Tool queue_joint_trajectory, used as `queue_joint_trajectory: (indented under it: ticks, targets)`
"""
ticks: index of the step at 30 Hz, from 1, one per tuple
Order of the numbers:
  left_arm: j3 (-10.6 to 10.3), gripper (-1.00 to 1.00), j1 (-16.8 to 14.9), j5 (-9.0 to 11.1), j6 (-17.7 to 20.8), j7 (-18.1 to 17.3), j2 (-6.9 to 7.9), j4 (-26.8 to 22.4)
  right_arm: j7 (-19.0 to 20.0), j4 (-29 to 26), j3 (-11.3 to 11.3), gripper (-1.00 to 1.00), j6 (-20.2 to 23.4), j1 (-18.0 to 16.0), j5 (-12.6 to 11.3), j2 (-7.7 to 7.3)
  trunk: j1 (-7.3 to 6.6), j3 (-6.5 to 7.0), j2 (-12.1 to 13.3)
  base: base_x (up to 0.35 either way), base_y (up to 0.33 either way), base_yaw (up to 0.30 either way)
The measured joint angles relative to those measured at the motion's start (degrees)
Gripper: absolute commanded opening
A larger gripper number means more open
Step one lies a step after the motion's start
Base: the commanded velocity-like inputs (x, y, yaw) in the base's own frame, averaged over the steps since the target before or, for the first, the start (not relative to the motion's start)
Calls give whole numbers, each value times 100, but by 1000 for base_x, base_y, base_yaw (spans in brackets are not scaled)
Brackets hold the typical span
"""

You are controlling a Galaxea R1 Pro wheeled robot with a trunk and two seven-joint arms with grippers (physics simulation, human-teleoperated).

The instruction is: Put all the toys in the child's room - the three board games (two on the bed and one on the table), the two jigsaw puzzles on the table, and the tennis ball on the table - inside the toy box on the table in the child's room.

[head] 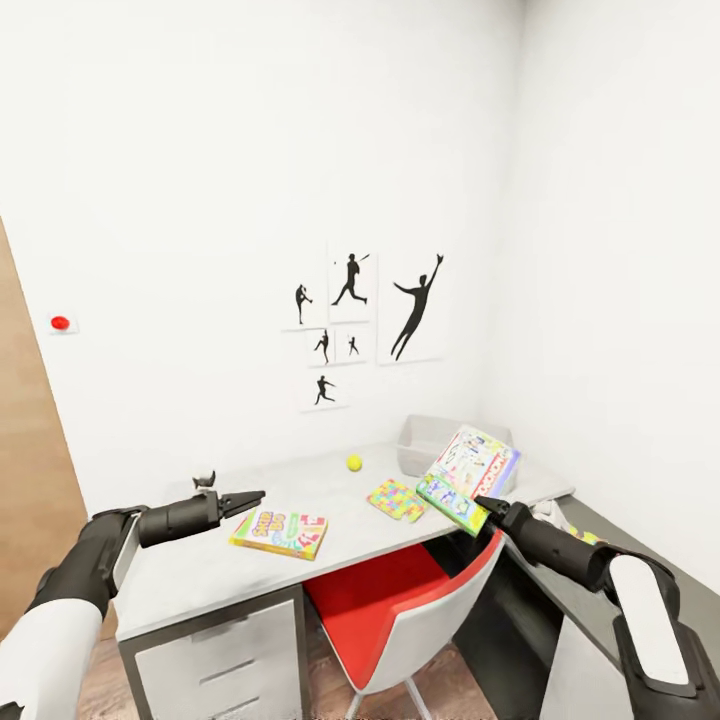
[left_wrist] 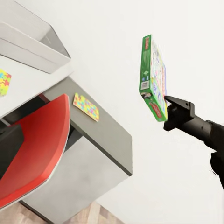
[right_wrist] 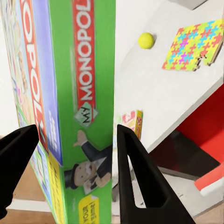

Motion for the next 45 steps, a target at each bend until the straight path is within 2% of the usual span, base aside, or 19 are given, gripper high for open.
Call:
queue_joint_trajectory:
  ticks: [6, 11, 12, 14, 16, 19, 20, 21, 22, 24, 27, 30, 41, 45]
  targets:
    - [21, 100, 44, -12, 14, -12, 46, 1, -11, -4, -71, -100, 75, -85, 28, -29, 0, -57, 0, 0, 0, 65]
    - [27, 100, 62, -22, 128, 19, 70, -24, -27, 114, -52, -100, 74, -313, 55, -155, 0, -104, 0, 0, 0, 65]
    - [26, 100, 54, -28, 177, 25, 132, -26, -56, 187, -49, -100, 74, -362, 88, -159, 0, -113, 1, 0, 0, 65]
    - [26, 100, 26, -35, 363, 23, 372, -28, -197, 515, -45, -100, 85, -599, 112, -173, 0, -132, 0, 0, 0, 65]
    - [27, 100, 11, -37, 493, 22, 490, -28, -290, 723, -48, -100, 95, -768, 105, -184, 0, -150, 0, 0, 0, 65]
    - [19, 100, 1, -44, 672, 38, 621, -29, -418, 942, -54, -100, 102, -1154, 100, -238, 0, -178, 0, 0, 0, 65]
    - [18, 100, -1, -45, 711, 41, 684, -28, -493, 1039, -47, -100, 106, -1388, 132, -253, 0, -187, 1, 0, 0, 65]
    - [17, 100, -2, -46, 729, 41, 726, -28, -558, 1137, -40, -100, 99, -1556, 41, -256, 0, -197, 0, 0, 0, 65]
    - [17, 100, -6, -42, 749, 40, 768, -30, -665, 1305, -37, -100, 105, -1736, 102, -263, 0, -206, 0, 0, 0, 65]
    - [17, 100, -9, -36, 753, 39, 796, -37, -763, 1495, -48, -100, 109, -1869, 123, -283, 0, -226, 0, 0, 0, 65]
    - [17, 100, -11, -37, 754, 40, 810, -45, -813, 1690, -64, -100, 122, -1915, 149, -430, 0, -254, 0, 0, 0, 36]
    - [17, 100, -17, -33, 755, 39, 808, -46, -821, 1730, -66, -100, 120, -1898, 69, -495, 0, -282, 0, 0, 0, 8]
    - [3, 100, -37, -24, 763, 3, 805, -236, -822, 1638, -75, -100, 137, -1872, 51, -534, 0, -380, 0, 0, 0, 1]
    - [8, 100, -38, -22, 766, -5, 812, -333, -823, 1264, -60, -100, 133, -1854, 36, -534, 0, -386, -1, 0, 0, 0]
